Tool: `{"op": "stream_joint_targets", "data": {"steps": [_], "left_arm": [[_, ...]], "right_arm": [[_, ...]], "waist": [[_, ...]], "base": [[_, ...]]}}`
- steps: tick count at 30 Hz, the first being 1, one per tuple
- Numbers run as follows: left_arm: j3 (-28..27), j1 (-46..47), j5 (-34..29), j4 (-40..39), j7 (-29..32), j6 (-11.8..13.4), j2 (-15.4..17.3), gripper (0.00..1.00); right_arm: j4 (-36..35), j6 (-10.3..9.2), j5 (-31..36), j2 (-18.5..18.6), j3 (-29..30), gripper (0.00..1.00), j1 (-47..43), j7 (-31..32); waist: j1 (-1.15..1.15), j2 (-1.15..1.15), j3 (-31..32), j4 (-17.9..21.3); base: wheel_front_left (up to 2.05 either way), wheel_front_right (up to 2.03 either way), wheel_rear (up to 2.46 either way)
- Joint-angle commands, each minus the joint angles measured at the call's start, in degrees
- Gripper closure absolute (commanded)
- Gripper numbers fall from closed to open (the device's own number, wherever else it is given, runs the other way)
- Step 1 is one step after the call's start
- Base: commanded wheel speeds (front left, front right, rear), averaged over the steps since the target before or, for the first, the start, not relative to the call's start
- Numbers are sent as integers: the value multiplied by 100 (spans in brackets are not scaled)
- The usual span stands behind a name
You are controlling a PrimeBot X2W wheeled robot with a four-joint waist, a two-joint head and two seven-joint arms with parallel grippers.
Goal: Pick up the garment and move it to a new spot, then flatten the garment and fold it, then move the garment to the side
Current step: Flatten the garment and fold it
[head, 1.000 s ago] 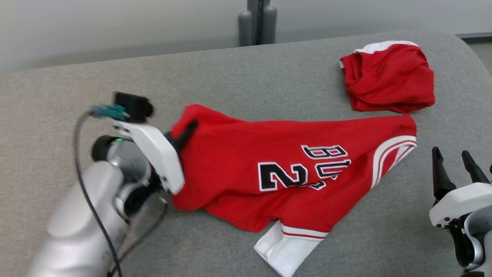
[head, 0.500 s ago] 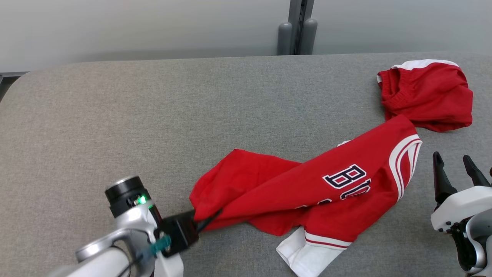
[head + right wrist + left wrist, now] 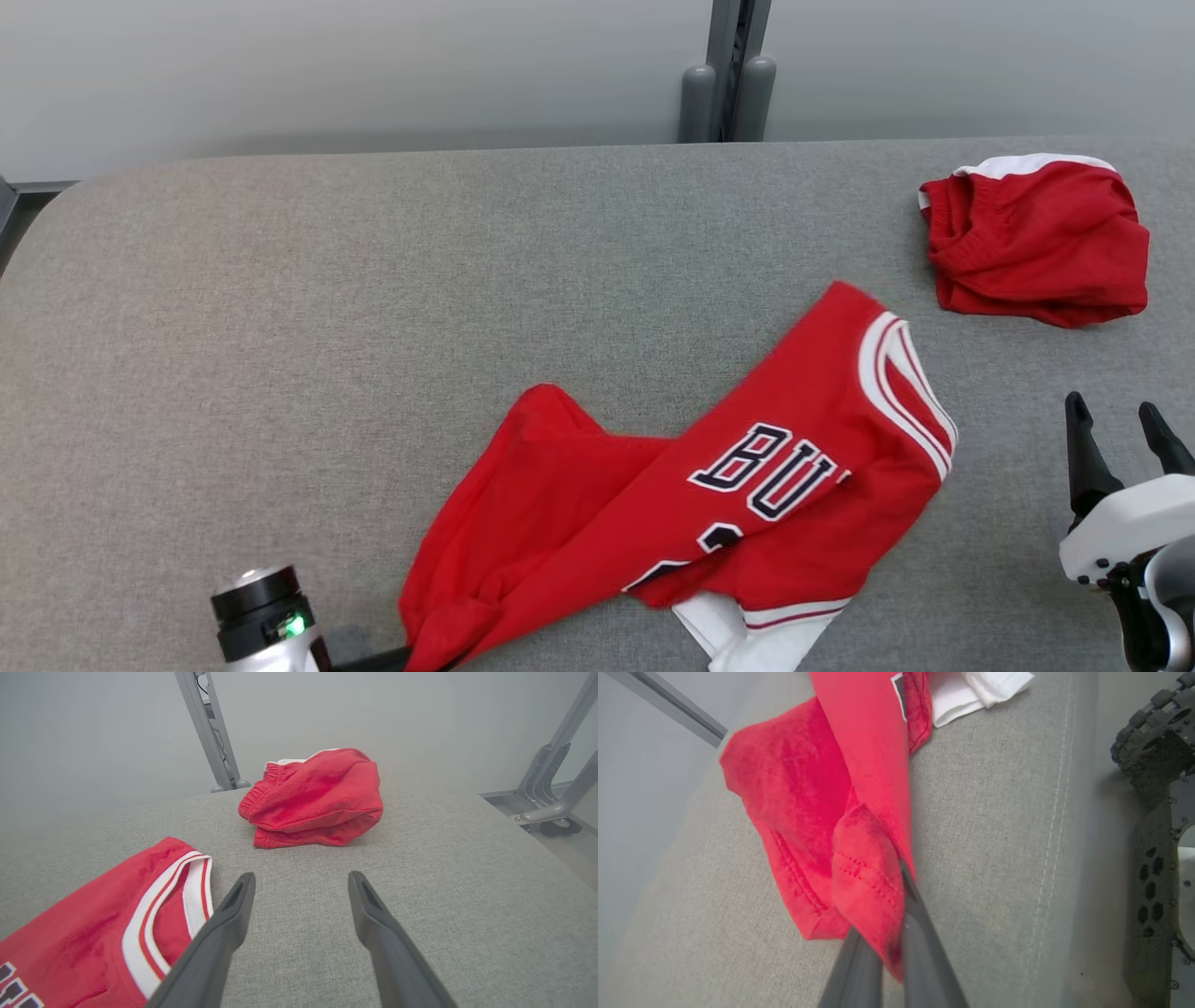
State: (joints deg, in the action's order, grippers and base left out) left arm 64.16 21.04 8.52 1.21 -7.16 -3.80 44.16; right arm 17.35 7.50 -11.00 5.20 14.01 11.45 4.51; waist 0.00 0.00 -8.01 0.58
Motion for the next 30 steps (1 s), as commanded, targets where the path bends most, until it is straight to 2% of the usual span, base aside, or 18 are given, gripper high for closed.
{"op": "stream_joint_targets", "data": {"steps": [1,7,9,10,11,12,17,19,21,26,30], "left_arm": [[-12,-61,22,83,-46,84,0,100],[-181,-263,218,632,-243,471,-88,100],[-237,-306,329,666,-332,531,-136,100],[-277,-305,376,636,-372,554,-155,65],[-317,-301,440,590,-402,564,-166,17],[-368,-287,494,526,-443,601,-176,0],[-644,-389,764,171,-436,871,-23,0],[-805,-459,908,-32,-401,1043,61,0],[-1129,-521,1206,-331,-311,1374,186,0],[-1619,-726,1799,-709,-289,1920,73,0],[-1760,-826,1993,-765,-364,2130,-102,0]], "right_arm": [[-22,0,-29,5,9,0,-35,-25],[-47,0,-2,14,140,0,-96,3],[-56,0,17,19,166,0,-117,23],[-60,0,26,15,172,0,-119,34],[-64,0,34,10,181,0,-120,37],[-69,0,43,5,191,0,-121,46],[-80,0,60,-21,223,0,-140,59],[-90,0,63,-20,245,0,-162,60],[-108,0,73,-28,276,0,-177,52],[-127,0,23,-39,90,0,-43,4],[-111,0,-31,-23,-73,0,76,36]], "waist": [[0,0,6,4],[0,0,36,-11],[0,0,56,-32],[0,0,66,-42],[0,0,79,-50],[0,0,96,-61],[0,0,172,-115],[0,0,194,-139],[0,0,196,-184],[0,0,198,-214],[0,0,197,-213]], "base": [[0,0,0],[0,0,0],[0,0,0],[0,0,0],[0,0,0],[0,0,0],[0,0,0],[0,0,0],[0,0,0],[0,0,0],[0,0,0]]}}
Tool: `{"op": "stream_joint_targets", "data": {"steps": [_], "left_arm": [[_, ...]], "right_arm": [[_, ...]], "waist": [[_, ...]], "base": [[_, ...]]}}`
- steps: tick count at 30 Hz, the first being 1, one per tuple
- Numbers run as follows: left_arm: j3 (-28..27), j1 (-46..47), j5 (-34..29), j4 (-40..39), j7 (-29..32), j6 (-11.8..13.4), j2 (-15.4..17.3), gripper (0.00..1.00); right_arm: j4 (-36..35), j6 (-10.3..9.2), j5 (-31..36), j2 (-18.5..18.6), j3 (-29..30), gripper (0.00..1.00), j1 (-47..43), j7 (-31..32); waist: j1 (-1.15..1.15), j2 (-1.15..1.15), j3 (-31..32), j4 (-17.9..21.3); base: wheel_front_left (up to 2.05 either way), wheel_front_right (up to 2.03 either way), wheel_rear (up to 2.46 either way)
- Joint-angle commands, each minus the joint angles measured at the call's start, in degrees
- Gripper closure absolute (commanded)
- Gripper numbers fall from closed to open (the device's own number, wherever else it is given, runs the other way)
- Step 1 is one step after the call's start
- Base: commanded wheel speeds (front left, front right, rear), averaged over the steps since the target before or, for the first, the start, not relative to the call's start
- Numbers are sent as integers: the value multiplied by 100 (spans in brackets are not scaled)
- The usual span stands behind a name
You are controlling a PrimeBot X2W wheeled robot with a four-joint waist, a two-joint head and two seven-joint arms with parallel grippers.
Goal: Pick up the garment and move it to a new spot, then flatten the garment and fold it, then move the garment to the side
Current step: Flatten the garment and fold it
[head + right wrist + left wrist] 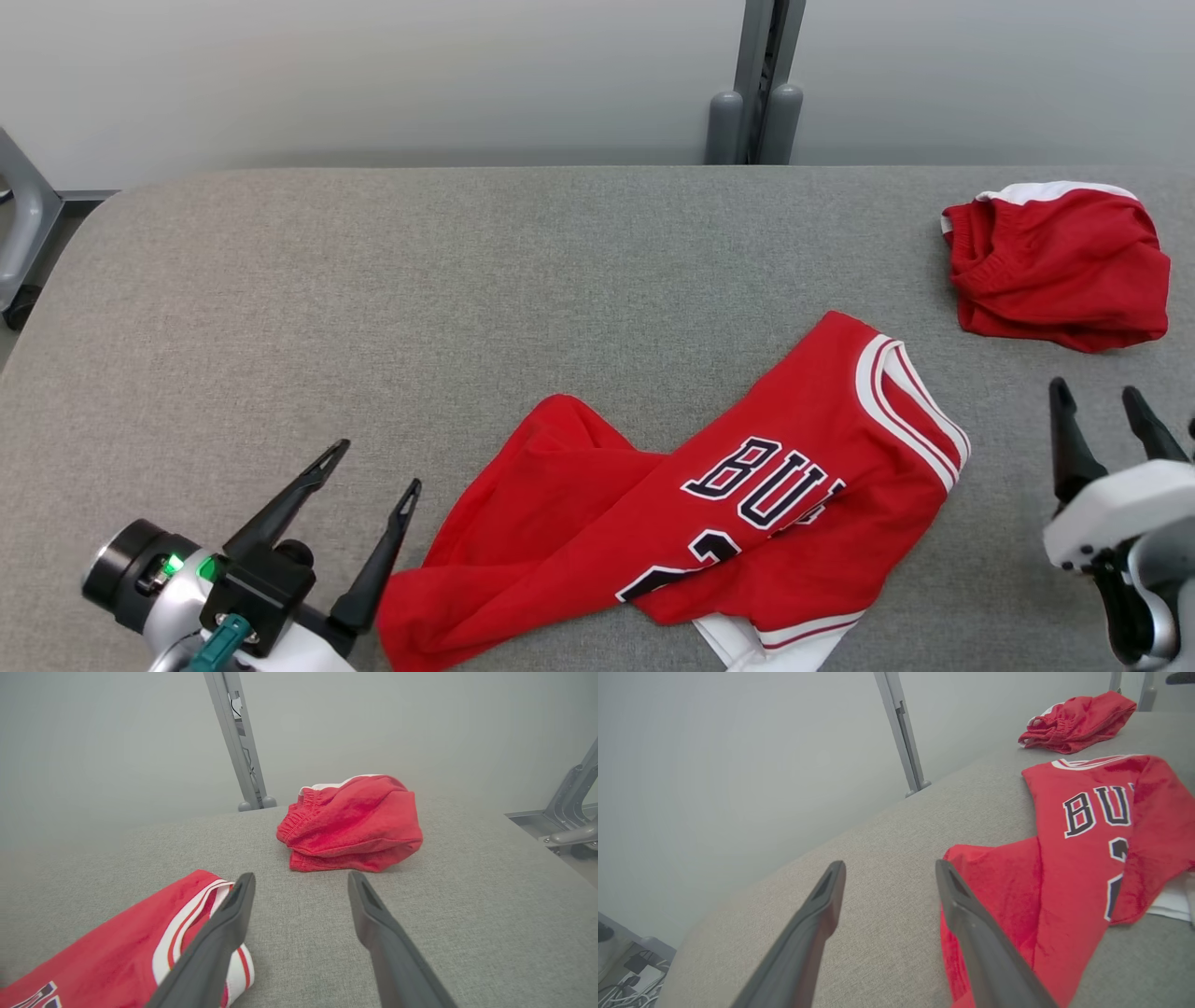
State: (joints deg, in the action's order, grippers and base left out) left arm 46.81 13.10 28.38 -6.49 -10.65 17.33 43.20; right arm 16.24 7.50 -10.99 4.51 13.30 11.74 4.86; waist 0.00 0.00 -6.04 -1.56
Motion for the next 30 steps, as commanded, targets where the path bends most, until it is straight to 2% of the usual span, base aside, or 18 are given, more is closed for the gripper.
{"op": "stream_joint_targets", "data": {"steps": [1,5,10,22,30], "left_arm": [[-47,-73,65,3,-43,61,-72,0],[-83,-150,219,45,-152,136,-316,0],[-60,-90,281,121,-239,94,-553,0],[33,140,337,477,-347,-131,-980,0],[71,224,333,672,-394,-249,-1171,0]], "right_arm": [[16,0,-63,60,-71,0,111,31],[184,0,-247,154,-372,0,499,188],[733,0,-643,376,-779,0,1145,596],[2440,1,-1570,949,-1832,0,2712,2029],[3747,0,-1612,1123,-2029,0,3431,2960]], "waist": [[0,0,-5,1],[0,0,-49,-21],[0,0,-150,-217],[0,0,-338,-798],[0,0,-434,-1078]], "base": [[0,0,0],[0,0,0],[0,0,0],[0,0,0],[0,0,0]]}}
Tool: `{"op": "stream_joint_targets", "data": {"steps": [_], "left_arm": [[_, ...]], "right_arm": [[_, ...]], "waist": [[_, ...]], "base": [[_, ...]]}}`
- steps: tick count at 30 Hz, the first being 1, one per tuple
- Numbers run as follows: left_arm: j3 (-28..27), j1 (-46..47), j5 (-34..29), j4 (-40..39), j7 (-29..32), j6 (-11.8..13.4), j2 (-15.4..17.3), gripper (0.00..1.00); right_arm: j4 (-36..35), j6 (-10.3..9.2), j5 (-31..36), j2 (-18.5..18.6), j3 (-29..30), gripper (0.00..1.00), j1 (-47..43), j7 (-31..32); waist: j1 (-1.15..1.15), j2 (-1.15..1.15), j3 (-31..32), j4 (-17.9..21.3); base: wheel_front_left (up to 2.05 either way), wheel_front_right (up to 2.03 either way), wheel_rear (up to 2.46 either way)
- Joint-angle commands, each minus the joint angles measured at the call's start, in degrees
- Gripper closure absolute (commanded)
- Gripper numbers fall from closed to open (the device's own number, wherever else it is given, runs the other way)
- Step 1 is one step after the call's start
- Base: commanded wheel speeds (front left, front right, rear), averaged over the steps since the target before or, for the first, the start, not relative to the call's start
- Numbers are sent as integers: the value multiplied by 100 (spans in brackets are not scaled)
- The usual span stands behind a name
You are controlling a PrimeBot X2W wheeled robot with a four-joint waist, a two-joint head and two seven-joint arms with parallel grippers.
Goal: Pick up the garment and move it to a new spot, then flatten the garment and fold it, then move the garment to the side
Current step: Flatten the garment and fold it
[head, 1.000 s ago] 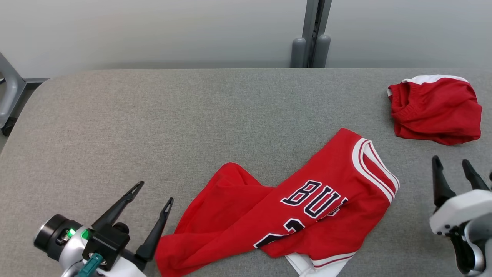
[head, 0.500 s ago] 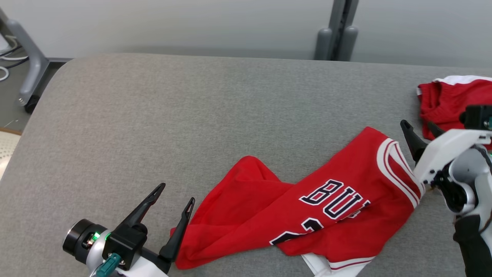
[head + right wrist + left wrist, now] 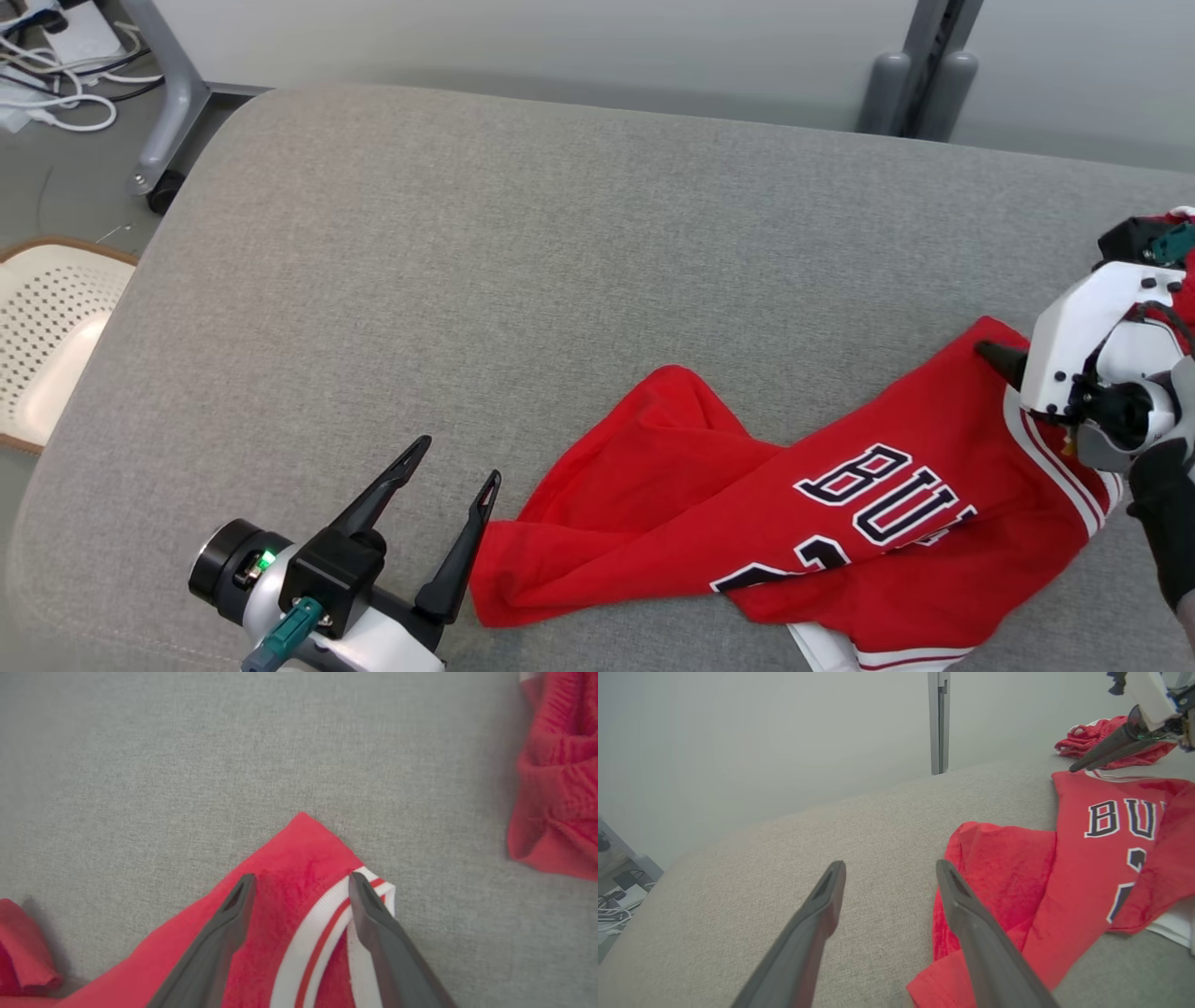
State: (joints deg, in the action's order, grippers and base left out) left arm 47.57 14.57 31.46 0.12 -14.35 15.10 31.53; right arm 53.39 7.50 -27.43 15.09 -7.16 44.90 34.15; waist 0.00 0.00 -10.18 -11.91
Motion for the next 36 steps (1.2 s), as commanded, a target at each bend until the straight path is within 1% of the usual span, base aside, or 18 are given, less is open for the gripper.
{"op": "stream_joint_targets", "data": {"steps": [1,7,8,10,12,18,22,27,32,36], "left_arm": [[-9,97,25,39,-31,-32,-28,0],[-66,111,-1,147,-68,-115,-109,0],[-79,95,-5,161,-70,-131,-122,0],[-100,67,-15,190,-76,-140,-153,0],[-113,56,-22,203,-81,-157,-165,0],[-178,26,-74,281,-91,-246,-214,0],[-193,69,-125,310,-88,-298,-268,0],[-260,120,-186,376,-91,-416,-408,0],[-363,86,-258,511,-90,-544,-562,0],[-449,26,-323,613,-89,-654,-683,0]], "right_arm": [[169,1,37,59,26,0,175,106],[835,0,77,25,103,0,326,404],[904,0,61,17,127,30,340,400],[1070,0,86,32,219,100,350,294],[1148,0,140,30,212,100,359,254],[1237,0,250,-111,261,100,559,-341],[1020,0,229,-204,267,100,788,-1010],[783,0,161,-390,227,100,1160,-1862],[661,0,104,-672,4,100,1633,-2414],[507,0,-71,-854,-153,100,2018,-2908]], "waist": [[0,0,-30,-70],[0,0,-60,-178],[0,0,-62,-185],[0,0,-67,-187],[0,0,-65,-185],[0,0,-40,-139],[0,0,-82,-156],[0,0,-173,-283],[0,0,-191,-418],[0,0,-149,-487]], "base": [[0,0,0],[0,0,0],[0,0,0],[0,0,0],[0,0,0],[0,0,0],[0,0,0],[0,0,0],[0,0,0],[0,0,0]]}}
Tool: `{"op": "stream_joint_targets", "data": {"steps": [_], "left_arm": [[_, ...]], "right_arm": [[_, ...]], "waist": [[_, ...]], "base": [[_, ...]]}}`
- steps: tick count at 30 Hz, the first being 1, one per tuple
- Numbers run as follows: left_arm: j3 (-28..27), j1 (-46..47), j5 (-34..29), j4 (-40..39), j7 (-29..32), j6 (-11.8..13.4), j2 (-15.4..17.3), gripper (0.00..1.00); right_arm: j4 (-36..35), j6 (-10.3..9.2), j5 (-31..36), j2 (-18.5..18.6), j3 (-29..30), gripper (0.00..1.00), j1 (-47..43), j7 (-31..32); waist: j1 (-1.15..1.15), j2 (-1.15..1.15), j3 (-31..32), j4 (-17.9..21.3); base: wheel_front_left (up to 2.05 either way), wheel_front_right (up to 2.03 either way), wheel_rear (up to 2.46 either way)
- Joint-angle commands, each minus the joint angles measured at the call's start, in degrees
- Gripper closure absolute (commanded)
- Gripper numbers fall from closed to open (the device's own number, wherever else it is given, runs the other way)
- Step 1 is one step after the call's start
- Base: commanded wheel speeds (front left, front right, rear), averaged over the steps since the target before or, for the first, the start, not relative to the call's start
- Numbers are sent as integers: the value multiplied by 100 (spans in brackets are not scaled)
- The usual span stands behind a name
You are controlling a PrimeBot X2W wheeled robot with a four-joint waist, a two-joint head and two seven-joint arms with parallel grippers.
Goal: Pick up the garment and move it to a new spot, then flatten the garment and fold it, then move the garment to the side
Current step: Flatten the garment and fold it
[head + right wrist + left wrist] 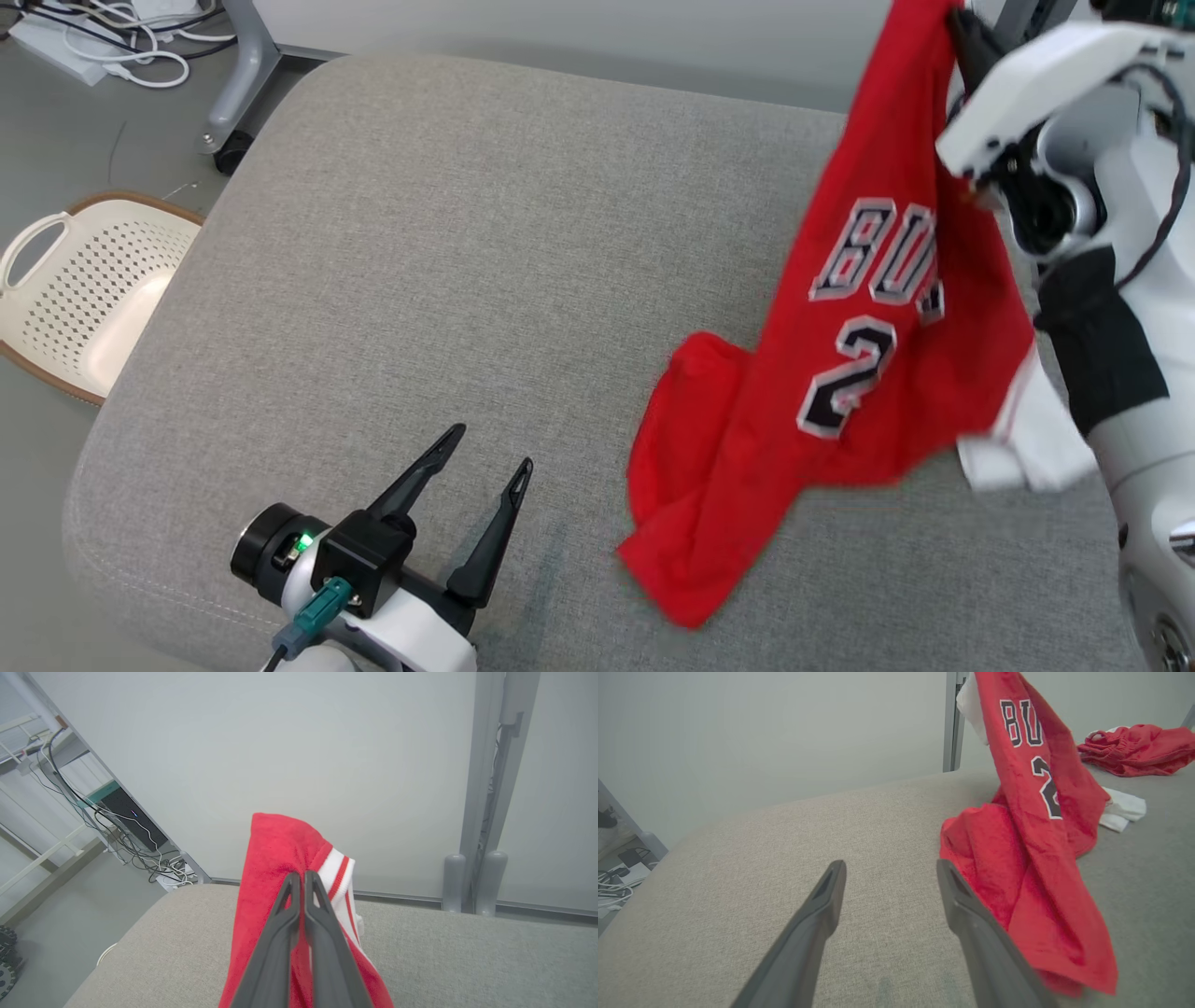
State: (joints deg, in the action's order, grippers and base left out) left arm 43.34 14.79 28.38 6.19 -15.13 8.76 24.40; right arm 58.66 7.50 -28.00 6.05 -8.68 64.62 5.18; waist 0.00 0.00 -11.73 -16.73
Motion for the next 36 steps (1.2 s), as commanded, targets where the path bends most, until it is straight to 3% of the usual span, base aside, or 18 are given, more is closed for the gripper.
{"op": "stream_joint_targets", "data": {"steps": [1,7,15,18,28,36], "left_arm": [[-55,-17,-27,35,-11,-28,0,0],[-247,-203,-130,133,-11,-116,-101,0],[-444,-471,-235,160,-12,-206,-89,0],[-492,-564,-296,137,-11,-228,-28,0],[-549,-627,-306,76,-11,-212,63,0],[-531,-594,-303,60,4,-235,118,0]], "right_arm": [[-41,0,-83,10,-33,100,131,-114],[-185,0,-424,-32,-333,100,160,-369],[-934,1,-979,463,-452,100,-1081,-644],[-1463,1,-1218,693,-288,100,-1912,-679],[-2590,1,-1389,943,254,100,-3855,-338],[-3087,1,-960,911,781,100,-4873,65]], "waist": [[0,0,19,-10],[0,0,109,115],[0,0,236,581],[0,0,293,834],[0,0,378,1281],[0,0,393,1594]], "base": [[0,0,0],[0,0,0],[0,0,0],[0,0,0],[0,0,0],[0,0,0]]}}
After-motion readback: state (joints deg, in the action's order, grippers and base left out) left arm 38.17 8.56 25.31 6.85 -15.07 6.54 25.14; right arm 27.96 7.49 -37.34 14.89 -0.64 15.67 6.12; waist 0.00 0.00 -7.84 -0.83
